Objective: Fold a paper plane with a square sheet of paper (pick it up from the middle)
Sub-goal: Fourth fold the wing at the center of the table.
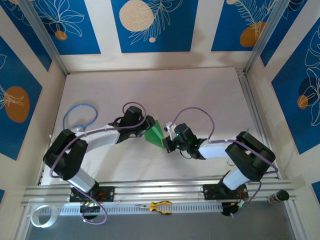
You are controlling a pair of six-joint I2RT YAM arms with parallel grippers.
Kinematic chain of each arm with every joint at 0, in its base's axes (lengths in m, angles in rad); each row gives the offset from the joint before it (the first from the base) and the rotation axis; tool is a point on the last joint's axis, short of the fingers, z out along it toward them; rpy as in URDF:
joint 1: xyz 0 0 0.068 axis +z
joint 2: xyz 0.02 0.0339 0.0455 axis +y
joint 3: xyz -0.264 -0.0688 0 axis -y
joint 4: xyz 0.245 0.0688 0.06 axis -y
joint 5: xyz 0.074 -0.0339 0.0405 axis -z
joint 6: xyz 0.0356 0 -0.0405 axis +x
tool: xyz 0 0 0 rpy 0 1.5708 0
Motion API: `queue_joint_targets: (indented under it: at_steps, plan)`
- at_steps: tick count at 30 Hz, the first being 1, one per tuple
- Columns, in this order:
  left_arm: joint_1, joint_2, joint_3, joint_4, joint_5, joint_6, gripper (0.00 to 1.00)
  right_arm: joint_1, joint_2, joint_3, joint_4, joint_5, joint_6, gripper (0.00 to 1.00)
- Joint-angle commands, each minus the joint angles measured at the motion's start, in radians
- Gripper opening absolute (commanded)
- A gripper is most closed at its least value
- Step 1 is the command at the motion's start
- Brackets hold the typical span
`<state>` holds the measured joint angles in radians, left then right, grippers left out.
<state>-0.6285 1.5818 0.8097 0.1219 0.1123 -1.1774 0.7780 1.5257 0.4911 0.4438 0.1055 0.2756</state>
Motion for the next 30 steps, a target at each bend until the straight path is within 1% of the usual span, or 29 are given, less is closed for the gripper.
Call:
queue_joint_targets:
  at_steps: [1, 4, 7, 11, 13, 15, 23, 30]
  plan:
    - [0.009, 0.015, 0.018, -0.003, 0.020, -0.029, 0.53, 0.026, -0.013, 0.024, -0.025, 0.050, -0.101, 0.01]
    - [0.009, 0.020, 0.014, -0.004, 0.018, -0.043, 0.53, 0.042, -0.010, 0.027, -0.025, 0.081, -0.121, 0.01]
    - [0.013, 0.035, 0.026, -0.042, 0.028, -0.047, 0.49, 0.058, -0.012, 0.017, -0.003, 0.096, -0.138, 0.03]
    - [0.016, 0.046, 0.020, -0.063, 0.035, -0.071, 0.41, 0.084, -0.013, 0.014, 0.007, 0.126, -0.167, 0.05]
    - [0.016, 0.049, 0.012, -0.042, 0.044, -0.083, 0.37, 0.096, -0.009, 0.016, 0.009, 0.156, -0.176, 0.06]
    - [0.016, 0.046, 0.009, -0.033, 0.050, -0.092, 0.30, 0.103, -0.007, 0.017, 0.008, 0.183, -0.186, 0.08]
    - [0.015, 0.045, -0.001, 0.004, 0.075, -0.123, 0.11, 0.132, 0.003, 0.026, 0.008, 0.251, -0.226, 0.15]
    - [0.016, 0.053, -0.003, 0.028, 0.087, -0.136, 0.08, 0.156, 0.024, 0.043, -0.001, 0.312, -0.232, 0.20]
